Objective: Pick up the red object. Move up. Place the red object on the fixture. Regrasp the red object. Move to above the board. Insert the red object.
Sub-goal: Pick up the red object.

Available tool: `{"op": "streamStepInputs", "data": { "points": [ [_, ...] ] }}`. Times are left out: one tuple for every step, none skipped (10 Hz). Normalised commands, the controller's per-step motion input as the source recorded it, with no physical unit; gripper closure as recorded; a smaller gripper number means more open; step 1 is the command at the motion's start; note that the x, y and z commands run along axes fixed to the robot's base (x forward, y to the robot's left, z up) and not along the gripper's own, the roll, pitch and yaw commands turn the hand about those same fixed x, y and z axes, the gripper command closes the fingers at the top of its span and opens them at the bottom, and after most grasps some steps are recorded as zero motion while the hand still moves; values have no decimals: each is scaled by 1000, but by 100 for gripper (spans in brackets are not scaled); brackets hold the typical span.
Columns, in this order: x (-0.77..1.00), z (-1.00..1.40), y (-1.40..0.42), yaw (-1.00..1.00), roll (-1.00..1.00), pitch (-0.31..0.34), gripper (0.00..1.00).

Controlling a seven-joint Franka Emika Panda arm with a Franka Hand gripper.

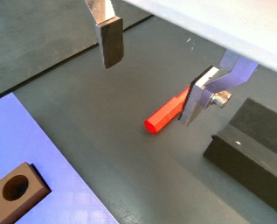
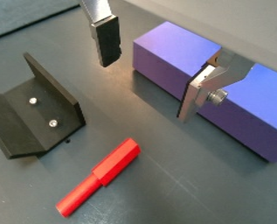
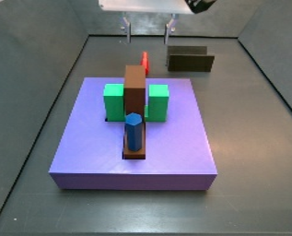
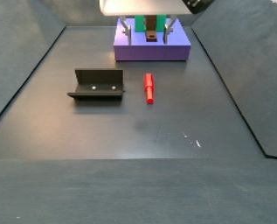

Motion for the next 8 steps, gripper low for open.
{"op": "streamStepInputs", "data": {
  "points": [
    [-129,-186,0,0,167,0,0],
    [-60,-206,0,0,159,1,0],
    [0,-374,0,0,160,13,0],
    [0,-606,86,0,164,10,0],
    [0,-689,123,0,130,0,0],
    [0,-683,123,0,120,0,0],
    [0,-614,120,0,91,0,0],
    [0,-526,129,0,67,0,0]
  ]
}}
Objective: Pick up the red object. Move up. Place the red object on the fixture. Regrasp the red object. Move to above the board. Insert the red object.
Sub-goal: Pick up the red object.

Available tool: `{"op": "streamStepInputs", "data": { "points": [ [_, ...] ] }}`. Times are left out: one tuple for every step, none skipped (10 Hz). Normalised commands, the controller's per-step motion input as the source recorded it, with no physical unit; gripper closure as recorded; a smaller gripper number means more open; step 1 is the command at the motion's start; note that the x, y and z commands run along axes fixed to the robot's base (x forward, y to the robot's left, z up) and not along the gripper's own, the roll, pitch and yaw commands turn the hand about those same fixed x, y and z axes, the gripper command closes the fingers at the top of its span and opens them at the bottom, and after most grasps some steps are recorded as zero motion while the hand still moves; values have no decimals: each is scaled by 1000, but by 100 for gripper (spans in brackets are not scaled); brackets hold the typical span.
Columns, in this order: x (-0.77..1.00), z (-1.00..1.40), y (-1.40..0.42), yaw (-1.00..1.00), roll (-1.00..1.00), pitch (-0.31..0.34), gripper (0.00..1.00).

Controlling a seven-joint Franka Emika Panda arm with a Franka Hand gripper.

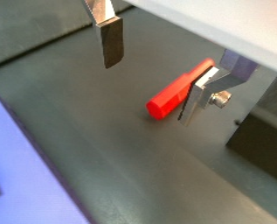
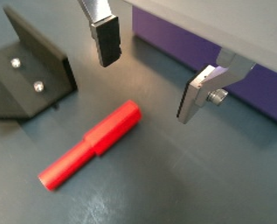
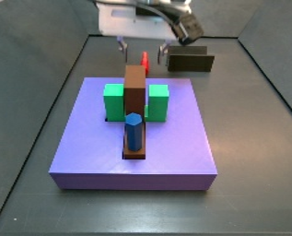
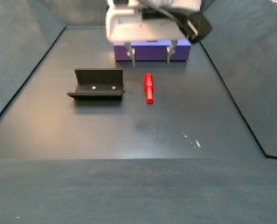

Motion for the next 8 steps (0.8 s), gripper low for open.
{"op": "streamStepInputs", "data": {
  "points": [
    [0,-369,334,-63,56,31,0],
    [0,-29,260,-74,0,17,0],
    [0,94,103,-40,-31,0,0],
    [-54,0,0,0,0,-17,0],
    [-166,-257,0,-34,0,-49,0],
    [-74,-226,89,-11,-20,-27,0],
    [0,0,146,0,-46,0,0],
    [0,0,229,0,-40,0,0]
  ]
}}
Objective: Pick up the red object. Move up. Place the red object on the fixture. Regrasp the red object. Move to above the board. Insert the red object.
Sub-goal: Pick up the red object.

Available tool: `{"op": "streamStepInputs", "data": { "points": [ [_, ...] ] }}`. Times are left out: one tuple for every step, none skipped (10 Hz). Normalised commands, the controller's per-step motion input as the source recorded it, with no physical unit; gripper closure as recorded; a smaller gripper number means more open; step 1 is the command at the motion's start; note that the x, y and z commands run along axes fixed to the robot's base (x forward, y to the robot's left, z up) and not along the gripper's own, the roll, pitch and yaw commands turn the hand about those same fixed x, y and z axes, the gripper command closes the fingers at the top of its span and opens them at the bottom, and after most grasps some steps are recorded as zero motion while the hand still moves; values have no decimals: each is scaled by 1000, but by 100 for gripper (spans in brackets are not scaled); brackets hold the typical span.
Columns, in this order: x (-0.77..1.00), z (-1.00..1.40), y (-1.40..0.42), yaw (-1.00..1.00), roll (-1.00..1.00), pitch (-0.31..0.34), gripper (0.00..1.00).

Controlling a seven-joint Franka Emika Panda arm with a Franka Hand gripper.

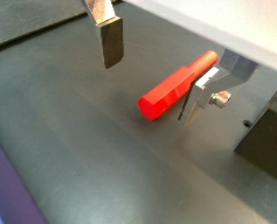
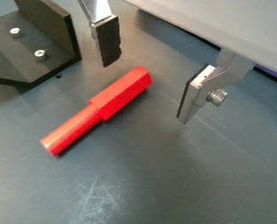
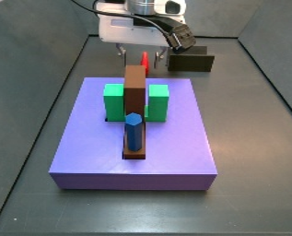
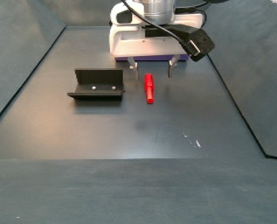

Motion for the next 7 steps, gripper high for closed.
{"op": "streamStepInputs", "data": {
  "points": [
    [0,20,129,0,-57,0,0],
    [0,0,0,0,-56,-10,0],
    [0,-34,0,0,-46,-10,0],
    [0,-94,0,0,-33,-11,0],
    [0,-89,0,-14,-29,-7,0],
    [0,-74,0,-3,0,0,0],
    [0,-103,0,-14,0,0,0]
  ]
}}
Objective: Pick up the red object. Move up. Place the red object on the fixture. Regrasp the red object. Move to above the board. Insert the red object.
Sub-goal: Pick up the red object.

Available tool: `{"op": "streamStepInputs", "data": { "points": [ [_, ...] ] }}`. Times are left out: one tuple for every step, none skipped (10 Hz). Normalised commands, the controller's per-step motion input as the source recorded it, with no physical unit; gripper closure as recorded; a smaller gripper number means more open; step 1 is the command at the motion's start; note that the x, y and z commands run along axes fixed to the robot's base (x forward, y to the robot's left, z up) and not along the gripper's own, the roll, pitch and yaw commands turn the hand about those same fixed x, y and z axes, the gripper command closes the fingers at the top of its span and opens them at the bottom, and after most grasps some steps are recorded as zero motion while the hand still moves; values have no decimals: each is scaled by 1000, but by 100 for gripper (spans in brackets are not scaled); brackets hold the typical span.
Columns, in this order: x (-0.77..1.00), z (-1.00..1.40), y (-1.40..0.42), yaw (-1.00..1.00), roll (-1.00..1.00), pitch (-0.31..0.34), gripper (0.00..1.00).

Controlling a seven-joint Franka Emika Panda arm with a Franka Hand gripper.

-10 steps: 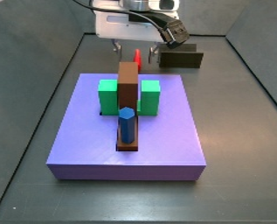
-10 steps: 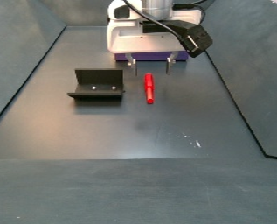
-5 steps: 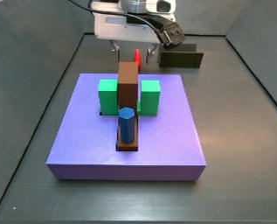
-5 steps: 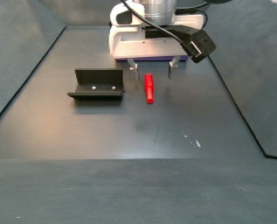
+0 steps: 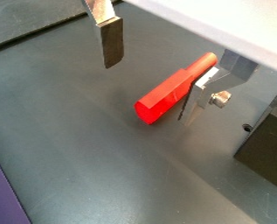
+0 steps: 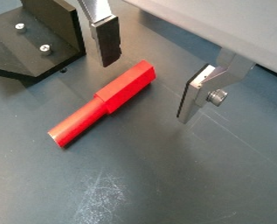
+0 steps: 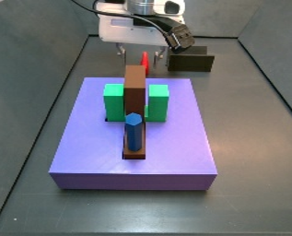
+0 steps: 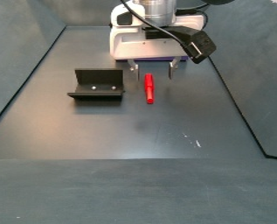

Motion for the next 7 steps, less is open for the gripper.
{"op": "streamStepInputs", "data": {
  "points": [
    [0,-131,0,-17,0,0,0],
    [0,-114,0,-17,0,0,0],
    [0,-23,0,-6,0,0,0],
    [0,-71,0,-6,0,0,0],
    [0,-149,0,-11,0,0,0],
    [0,-94,0,-14,0,0,0],
    [0,-20,0,-11,0,0,0]
  ]
}}
